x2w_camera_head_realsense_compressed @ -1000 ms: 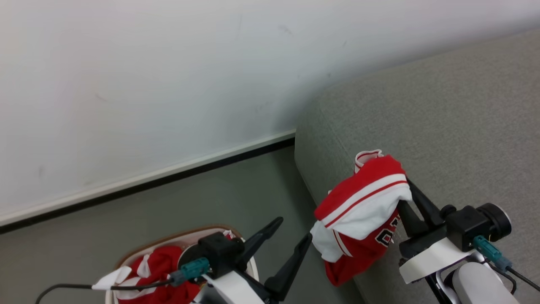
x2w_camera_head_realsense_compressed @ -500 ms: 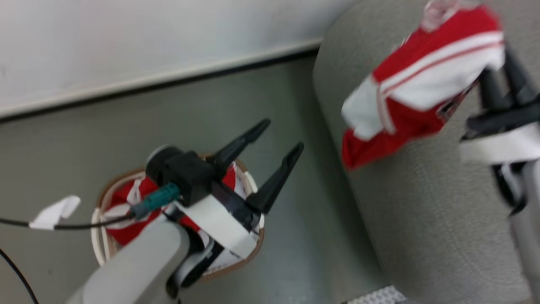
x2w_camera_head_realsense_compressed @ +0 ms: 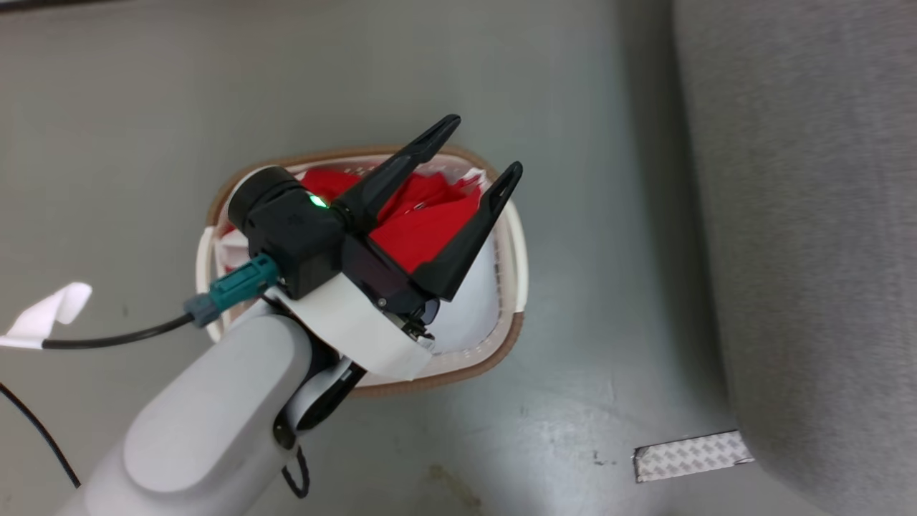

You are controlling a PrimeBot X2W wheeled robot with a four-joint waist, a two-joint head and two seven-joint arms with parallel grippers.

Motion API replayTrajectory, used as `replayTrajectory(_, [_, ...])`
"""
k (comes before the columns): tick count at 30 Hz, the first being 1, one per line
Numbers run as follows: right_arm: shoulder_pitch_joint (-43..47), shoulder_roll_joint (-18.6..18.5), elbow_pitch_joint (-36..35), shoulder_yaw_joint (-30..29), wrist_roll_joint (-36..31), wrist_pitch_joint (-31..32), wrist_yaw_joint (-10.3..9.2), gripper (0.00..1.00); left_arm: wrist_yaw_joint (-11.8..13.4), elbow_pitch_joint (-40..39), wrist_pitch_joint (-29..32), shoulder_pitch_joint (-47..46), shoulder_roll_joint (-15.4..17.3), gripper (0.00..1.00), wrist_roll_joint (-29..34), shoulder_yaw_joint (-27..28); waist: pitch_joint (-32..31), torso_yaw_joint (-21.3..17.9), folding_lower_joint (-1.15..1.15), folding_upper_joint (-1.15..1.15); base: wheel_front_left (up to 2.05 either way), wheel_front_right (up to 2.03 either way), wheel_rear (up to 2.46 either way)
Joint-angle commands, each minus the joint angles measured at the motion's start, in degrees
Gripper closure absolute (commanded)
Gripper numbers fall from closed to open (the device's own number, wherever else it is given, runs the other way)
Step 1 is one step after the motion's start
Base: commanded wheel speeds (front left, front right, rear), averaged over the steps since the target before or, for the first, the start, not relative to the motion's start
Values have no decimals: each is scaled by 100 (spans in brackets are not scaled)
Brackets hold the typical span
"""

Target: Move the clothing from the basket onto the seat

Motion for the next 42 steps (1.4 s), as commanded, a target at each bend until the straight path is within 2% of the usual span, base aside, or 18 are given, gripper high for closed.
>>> replayTrajectory(1, [30,-104,158,-248,-227,190,-14,100,-9,17,-44,41,54,0,12,7,244,240,-2,0,0,0,0])
replayTrajectory(4, [336,-58,456,-728,-635,513,-14,100,0,23,-87,77,77,0,7,13,336,294,-2,0,0,0,0])
replayTrajectory(7, [670,178,634,-1418,-1183,714,-15,100,9,28,-121,172,64,0,-43,-18,401,349,-2,0,0,0,0])
replayTrajectory(10, [1114,838,543,-2220,-1825,714,-14,100,33,52,-126,282,119,0,-69,-43,435,412,-2,0,0,0,0])
replayTrajectory(11, [1114,838,543,-2220,-1825,714,-14,100,33,52,-126,282,119,0,-69,-43,435,412,-2,0,0,0,0])
replayTrajectory(13, [1291,1313,350,-2633,-2236,617,-14,100,52,82,-141,377,164,0,-79,-51,424,432,-2,0,0,0,0])
replayTrajectory(15, [1394,1745,128,-2899,-2552,510,-14,55,72,109,-176,461,200,0,-83,-52,351,421,-2,0,0,0,0])
replayTrajectory(16, [1429,1907,57,-3056,-2626,526,-15,0,71,136,-181,516,224,0,-85,-71,292,406,-2,0,0,0,0])
replayTrajectory(19, [1628,2221,-48,-3035,-2892,508,-15,0,100,196,-204,657,234,0,-137,-99,60,346,-2,0,0,0,0])
replayTrajectory(25, [2375,2315,-60,-2551,-2950,322,-16,0,178,396,-353,1000,188,0,-274,-65,-653,196,-2,0,0,0,0])
replayTrajectory(29, [2989,2315,162,-2212,-2573,-232,-15,0,289,605,-493,1360,120,0,-408,21,-1285,154,-2,0,0,0,0])
replayTrajectory(33, [3608,2311,160,-1883,-1875,-771,-15,0,416,872,-567,1836,32,0,-503,159,-1934,187,-2,0,0,0,0])
replayTrajectory(37, [4172,2311,9,-1366,-1181,-1014,-16,0,531,1120,-602,2309,-55,0,-514,358,-2474,314,-2,0,0,0,0])
replayTrajectory(42, [4928,2312,-115,-682,-311,-1116,-15,0,590,1226,-603,2893,-327,0,-144,938,-3072,623,-2,0,0,0,0])
